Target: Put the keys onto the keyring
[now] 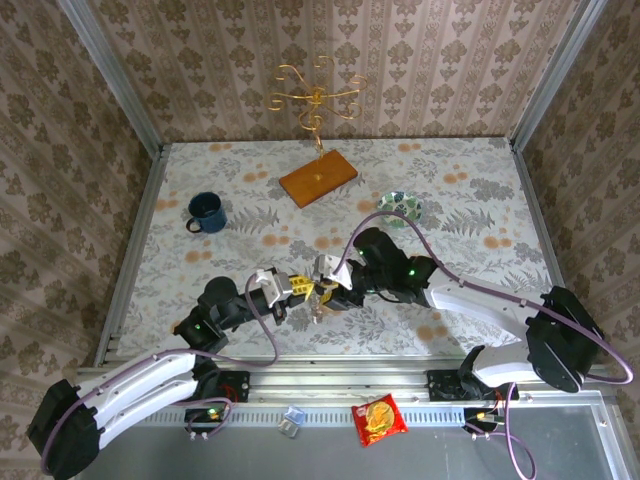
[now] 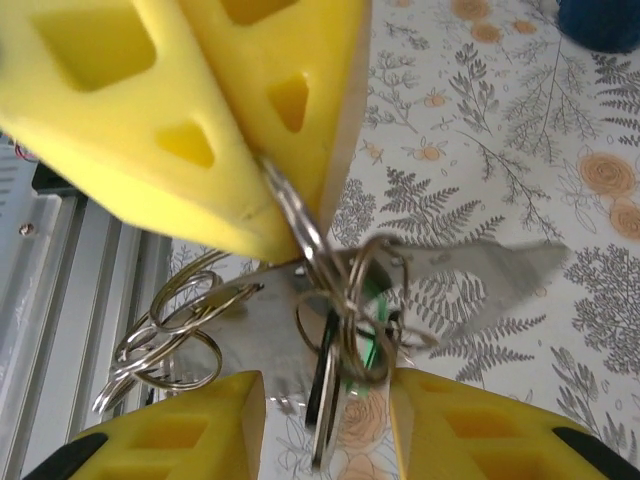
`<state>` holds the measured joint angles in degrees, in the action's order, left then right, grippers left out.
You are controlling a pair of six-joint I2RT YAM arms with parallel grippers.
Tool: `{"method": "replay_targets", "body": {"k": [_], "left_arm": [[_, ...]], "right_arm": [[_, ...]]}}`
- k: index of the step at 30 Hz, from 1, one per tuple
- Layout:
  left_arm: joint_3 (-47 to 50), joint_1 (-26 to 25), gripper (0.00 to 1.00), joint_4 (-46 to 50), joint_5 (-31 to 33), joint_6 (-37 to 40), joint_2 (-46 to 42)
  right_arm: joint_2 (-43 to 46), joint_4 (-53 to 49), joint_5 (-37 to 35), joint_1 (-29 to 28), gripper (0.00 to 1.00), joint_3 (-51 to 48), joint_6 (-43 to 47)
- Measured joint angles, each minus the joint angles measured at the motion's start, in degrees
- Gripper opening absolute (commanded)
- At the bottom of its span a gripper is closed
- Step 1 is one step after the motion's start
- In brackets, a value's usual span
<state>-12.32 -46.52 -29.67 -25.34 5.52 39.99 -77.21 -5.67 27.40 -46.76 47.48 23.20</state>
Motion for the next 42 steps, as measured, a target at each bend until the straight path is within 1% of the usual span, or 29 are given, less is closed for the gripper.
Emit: {"method": "replay_targets", "body": {"k": [2, 4, 10, 16, 23, 25, 27, 30, 33, 36, 40, 42], "left_arm": [[0.0, 0.0, 0.0, -0.2, 0.3, 0.0, 0.0], [0.0, 0.0, 0.0, -0.3, 0.4, 0.0, 0.0], [0.0, 0.0, 0.0, 0.1, 1.2, 0.0, -1.2], [0.0, 0.0, 0.0, 2.3, 1.9, 0.3, -2.4], [-0.8, -0.3, 0.0, 7.8, 2.6, 1.9, -2.4], [-1.6, -0.3, 0.14, 8.6, 2.7, 2.3, -2.0], [-2.2, -0.3, 0.31, 8.7, 2.8, 2.7, -1.8], [-2.2, -0.3, 0.5, 8.9, 2.9, 3.1, -1.9], [-2.2, -0.3, 0.59, 9.4, 3.7, 3.1, -3.1], [-2.2, -0.3, 0.64, 10.3, 6.7, 3.1, -5.8], [-2.2, -0.3, 0.66, 12.2, 14.3, 3.0, -11.1], [-2.3, -0.3, 0.66, 14.4, 19.9, 3.0, -14.8]], "right_arm": [[-0.2, 1.6, 0.0, 0.0, 0.38, -0.2, -0.9], [-0.2, 2.8, -0.1, 0.0, 0.35, -0.4, -1.2], [0.0, 3.3, -1.7, 0.0, 0.15, -0.5, -1.0], [2.2, 1.3, -4.7, 0.0, 0.0, -0.5, 0.6], [3.3, -4.7, -7.9, -0.4, 0.0, 2.6, 3.5], [3.3, -6.6, -8.3, -0.5, 0.0, 4.2, 4.1], [3.3, -8.4, -9.0, -0.6, 0.0, 6.1, 4.9], [3.4, -11.1, -10.3, -0.6, 0.0, 8.4, 5.7], [3.4, -13.3, -11.3, -0.6, 0.0, 10.3, 6.6], [3.4, -14.3, -12.8, -0.6, 0.0, 11.2, 6.9], [2.7, -14.7, -14.2, -0.7, 0.0, 12.3, 7.1], [1.1, -14.8, -14.2, -0.9, 0.0, 14.1, 7.0]]}}
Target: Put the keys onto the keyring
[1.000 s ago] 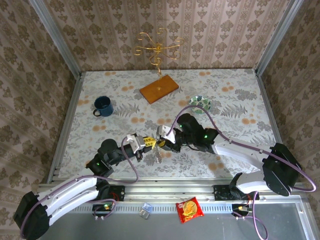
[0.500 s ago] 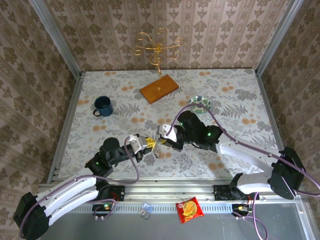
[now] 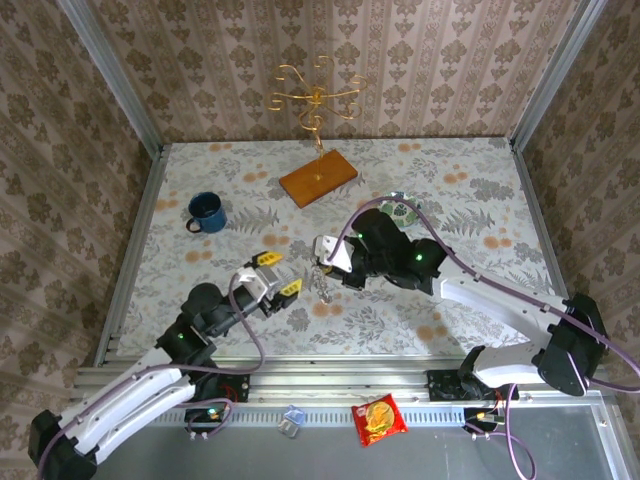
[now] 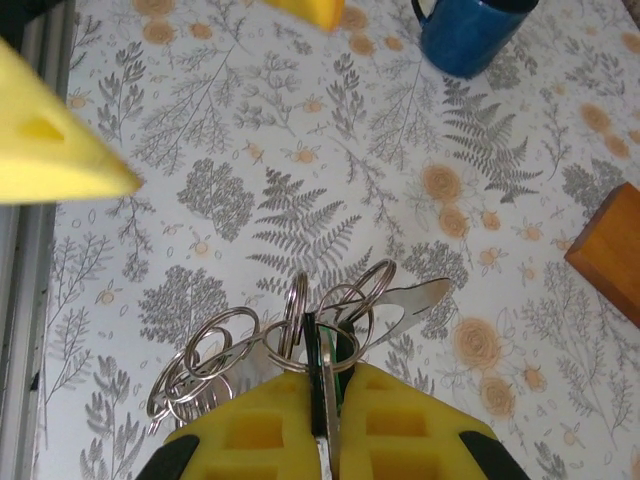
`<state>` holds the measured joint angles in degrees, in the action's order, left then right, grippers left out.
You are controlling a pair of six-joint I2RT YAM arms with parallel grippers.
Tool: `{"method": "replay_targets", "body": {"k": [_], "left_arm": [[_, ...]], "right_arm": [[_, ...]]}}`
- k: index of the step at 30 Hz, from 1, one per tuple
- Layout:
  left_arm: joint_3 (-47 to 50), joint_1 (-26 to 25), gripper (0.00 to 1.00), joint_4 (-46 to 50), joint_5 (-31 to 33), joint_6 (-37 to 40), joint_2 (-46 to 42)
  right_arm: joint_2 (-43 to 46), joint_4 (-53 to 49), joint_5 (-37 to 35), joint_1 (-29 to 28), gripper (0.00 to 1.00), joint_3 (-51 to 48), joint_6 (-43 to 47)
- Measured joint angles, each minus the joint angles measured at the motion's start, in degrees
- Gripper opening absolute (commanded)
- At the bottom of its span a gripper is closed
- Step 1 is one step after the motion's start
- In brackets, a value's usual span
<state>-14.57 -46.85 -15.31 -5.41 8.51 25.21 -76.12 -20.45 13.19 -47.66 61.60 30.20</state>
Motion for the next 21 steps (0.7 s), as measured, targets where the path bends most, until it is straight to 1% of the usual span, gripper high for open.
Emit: {"method": "replay_targets", "body": {"k": [2, 5, 9, 11, 13, 16, 18, 21], "left_arm": [[-0.6, 0.0, 0.66, 2.8, 6.0, -0.5, -2.9], [-2.9, 0.0, 0.66, 7.7, 17.5, -2.2, -5.9], [-6.2, 0.0, 0.68, 13.4, 32.0, -4.8, -8.8], [-7.3, 0.1, 0.68, 15.1, 37.2, -6.1, -9.8], [-8.5, 0.5, 0.7, 16.8, 40.7, -7.2, -10.1], [-10.1, 1.4, 0.71, 19.2, 43.5, -8.3, -9.7], [-10.3, 2.1, 0.72, 20.1, 44.3, -9.0, -9.3], [-10.3, 3.3, 0.71, 21.6, 44.0, -9.9, -8.2]], "right_arm": [[-1.8, 0.7, 0.0, -0.6, 0.0, 1.9, -0.4], [-5.6, 2.8, 0.3, -2.3, 0.0, 5.4, -1.2], [-11.8, 9.3, 0.6, -5.0, 0.0, 9.0, -4.2], [-14.6, 13.7, 0.7, -5.9, 0.0, 9.3, -6.6], [-17.3, 17.0, 0.6, -6.4, 0.0, 9.2, -8.8], [-19.8, 20.2, -0.1, -6.2, 0.0, 7.7, -10.6], [-20.1, 19.8, -1.1, -5.8, 0.0, 6.0, -10.5], [-20.0, 16.6, -3.8, -5.4, 0.0, 4.2, -7.4]]}}
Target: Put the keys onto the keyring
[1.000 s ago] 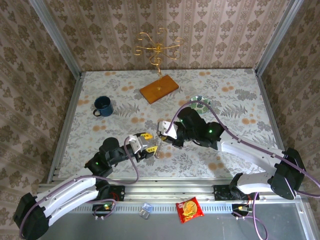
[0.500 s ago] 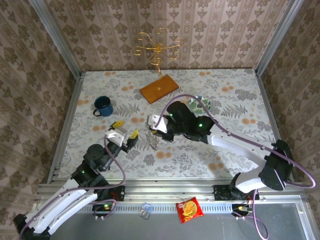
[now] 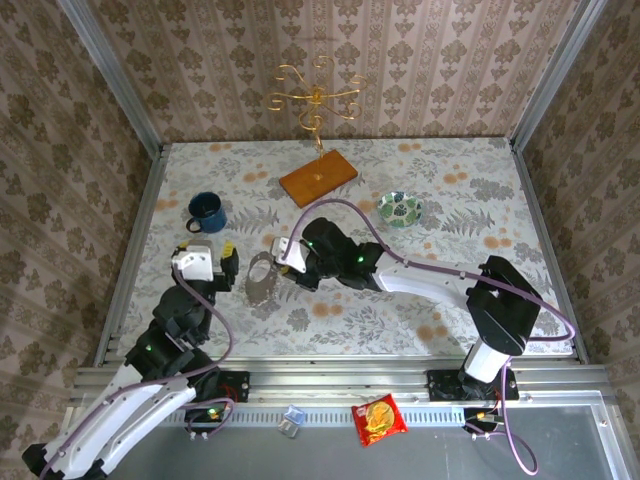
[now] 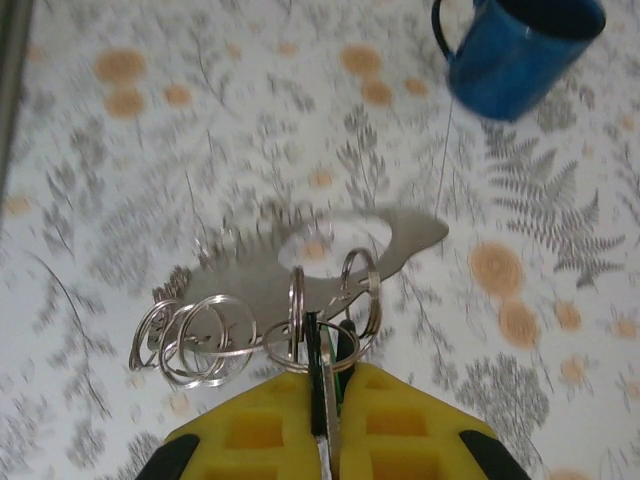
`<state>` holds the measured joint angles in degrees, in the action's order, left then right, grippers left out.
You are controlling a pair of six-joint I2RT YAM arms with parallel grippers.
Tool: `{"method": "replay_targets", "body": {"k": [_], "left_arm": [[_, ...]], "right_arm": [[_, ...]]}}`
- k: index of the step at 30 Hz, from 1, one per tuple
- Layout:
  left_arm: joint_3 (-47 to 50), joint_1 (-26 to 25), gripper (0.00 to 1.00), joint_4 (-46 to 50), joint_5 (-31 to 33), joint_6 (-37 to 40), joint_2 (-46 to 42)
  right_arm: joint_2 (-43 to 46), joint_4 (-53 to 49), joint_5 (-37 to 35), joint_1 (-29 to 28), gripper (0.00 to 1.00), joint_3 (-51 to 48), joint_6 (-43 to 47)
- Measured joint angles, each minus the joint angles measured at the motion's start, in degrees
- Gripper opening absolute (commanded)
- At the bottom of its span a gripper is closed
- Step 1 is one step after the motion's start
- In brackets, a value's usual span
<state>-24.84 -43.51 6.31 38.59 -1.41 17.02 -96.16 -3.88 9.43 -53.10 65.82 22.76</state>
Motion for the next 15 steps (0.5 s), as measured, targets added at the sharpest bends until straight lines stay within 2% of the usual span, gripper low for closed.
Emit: {"method": "replay_targets", "body": {"k": [6, 12, 15], "left_arm": [[0.6, 4.3, 0.72, 0.9, -3.9, -2.5, 3.4], [2.4, 8.2, 0.75, 0.5, -8.4, -4.1, 8.9], [2.8, 9.7, 0.76, 0.0, -10.0, -4.2, 10.9]], "right_arm": [[0.4, -12.6, -8.9, 0.2, 0.0, -5.2, 9.1], [0.6, -20.9, -17.8, 0.2, 0.0, -9.8, 14.8], [0.6, -23.1, -20.8, 0.2, 0.1, -9.8, 16.9]]}}
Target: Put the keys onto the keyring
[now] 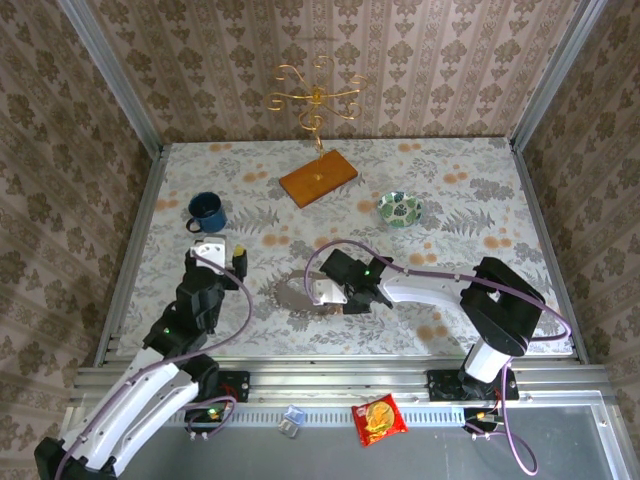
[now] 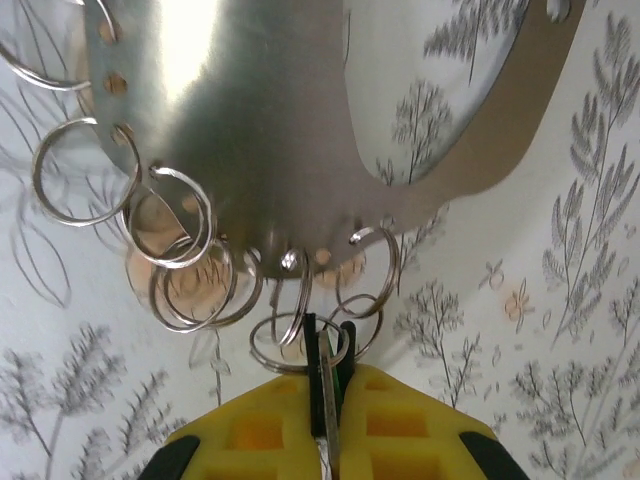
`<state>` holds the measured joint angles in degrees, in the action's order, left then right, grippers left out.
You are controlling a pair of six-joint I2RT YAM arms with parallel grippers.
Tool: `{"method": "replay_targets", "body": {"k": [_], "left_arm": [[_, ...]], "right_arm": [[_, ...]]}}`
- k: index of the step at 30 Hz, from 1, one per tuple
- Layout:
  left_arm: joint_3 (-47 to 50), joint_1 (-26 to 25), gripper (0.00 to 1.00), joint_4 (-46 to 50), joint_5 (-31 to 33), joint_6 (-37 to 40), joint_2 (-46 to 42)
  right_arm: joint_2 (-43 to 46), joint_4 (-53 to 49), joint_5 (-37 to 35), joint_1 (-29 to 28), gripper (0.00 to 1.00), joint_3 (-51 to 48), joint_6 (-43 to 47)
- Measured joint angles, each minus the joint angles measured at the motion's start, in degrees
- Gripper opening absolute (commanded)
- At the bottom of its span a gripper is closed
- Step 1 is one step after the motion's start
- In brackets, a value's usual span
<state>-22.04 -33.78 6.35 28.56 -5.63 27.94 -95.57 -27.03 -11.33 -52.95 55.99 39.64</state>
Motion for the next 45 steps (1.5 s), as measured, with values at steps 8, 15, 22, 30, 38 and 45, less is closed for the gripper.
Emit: {"method": "replay_targets", "body": {"k": [8, 15, 22, 30, 38, 45], "left_arm": [[1.8, 4.8, 0.78, -1.9, -3.4, 0.0, 1.7], [1.9, 11.3, 0.85, -5.1, -5.6, 0.0, 5.1], [2.8, 16.7, 1.0, -11.8, -7.0, 0.1, 12.8], [4.4, 25.0, 1.0, -21.0, -8.1, 0.6, 21.1], [6.3, 28.7, 1.0, -33.0, -10.4, 3.1, 32.7], [6.5, 30.1, 1.0, -43.0, -13.2, 5.6, 42.9]], "right_arm": [[0.1, -7.6, -2.8, 0.7, 0.37, -0.4, 4.7], [9.3, -8.9, 6.0, 9.5, 0.51, -0.5, 1.2], [24.3, 8.2, 12.5, 27.1, 0.57, -6.3, -14.9], [26.8, 37.7, 5.7, 46.4, 0.59, -25.8, -31.9], [15.8, 64.2, 7.1, 49.2, 0.61, -34.0, -36.1], [7.8, 76.6, 9.1, 49.5, 0.64, -37.7, -36.9]]}}
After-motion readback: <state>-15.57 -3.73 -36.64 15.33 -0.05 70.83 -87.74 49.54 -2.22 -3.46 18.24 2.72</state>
